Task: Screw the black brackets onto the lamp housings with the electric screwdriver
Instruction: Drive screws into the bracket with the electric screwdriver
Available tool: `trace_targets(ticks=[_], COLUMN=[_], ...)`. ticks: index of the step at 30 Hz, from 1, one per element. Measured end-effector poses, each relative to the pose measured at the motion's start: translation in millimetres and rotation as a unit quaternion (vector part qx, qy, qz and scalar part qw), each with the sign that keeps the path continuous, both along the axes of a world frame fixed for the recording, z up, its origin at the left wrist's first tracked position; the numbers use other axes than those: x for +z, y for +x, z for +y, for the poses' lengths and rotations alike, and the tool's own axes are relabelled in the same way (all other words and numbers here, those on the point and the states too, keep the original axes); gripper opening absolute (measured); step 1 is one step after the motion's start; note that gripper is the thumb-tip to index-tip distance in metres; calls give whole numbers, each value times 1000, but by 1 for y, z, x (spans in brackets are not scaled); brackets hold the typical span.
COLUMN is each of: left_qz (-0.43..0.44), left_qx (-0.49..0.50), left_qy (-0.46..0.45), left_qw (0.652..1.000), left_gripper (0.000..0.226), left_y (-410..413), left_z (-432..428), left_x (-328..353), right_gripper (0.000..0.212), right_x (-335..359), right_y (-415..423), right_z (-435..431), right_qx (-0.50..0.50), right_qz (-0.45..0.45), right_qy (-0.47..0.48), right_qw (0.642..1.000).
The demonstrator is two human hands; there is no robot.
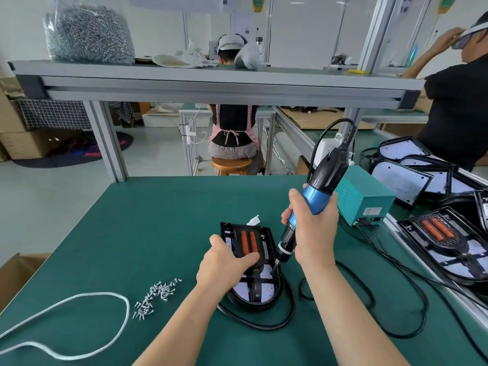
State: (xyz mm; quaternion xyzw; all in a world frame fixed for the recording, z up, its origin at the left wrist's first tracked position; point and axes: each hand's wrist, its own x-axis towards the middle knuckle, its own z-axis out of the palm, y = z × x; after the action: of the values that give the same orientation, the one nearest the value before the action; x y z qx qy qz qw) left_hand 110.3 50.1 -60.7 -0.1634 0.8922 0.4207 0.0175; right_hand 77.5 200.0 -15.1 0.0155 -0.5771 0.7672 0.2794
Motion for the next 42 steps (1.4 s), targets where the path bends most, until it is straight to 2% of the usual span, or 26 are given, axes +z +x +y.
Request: trace_targets(ticks=[15, 22, 29, 35, 42], left_qz=[14, 29, 30, 24, -3], left_qx=[7, 9, 17, 20, 4], left_qy=[-24, -28, -14, -14, 5], left_qw=[1000, 999, 999, 999, 1000], left_gripper=[62, 60, 60, 59, 58], left_y=[-6, -8, -7, -5, -2], left_z=[0, 2, 3, 5, 3], left_x=[-11, -13, -15, -12, -4], right_gripper=[30, 29, 23, 26, 28], right_x=[-9, -12, -12, -13, -13], right_y=[1, 2, -4, -3, 1], right_z=[-7, -6, -9, -2, 11], right_qx=[24, 5, 48, 82, 90], right_qz=[3, 14, -2, -9, -20], right_qy=[51, 33, 61, 46, -45], right_qw=[998, 999, 997, 996, 995])
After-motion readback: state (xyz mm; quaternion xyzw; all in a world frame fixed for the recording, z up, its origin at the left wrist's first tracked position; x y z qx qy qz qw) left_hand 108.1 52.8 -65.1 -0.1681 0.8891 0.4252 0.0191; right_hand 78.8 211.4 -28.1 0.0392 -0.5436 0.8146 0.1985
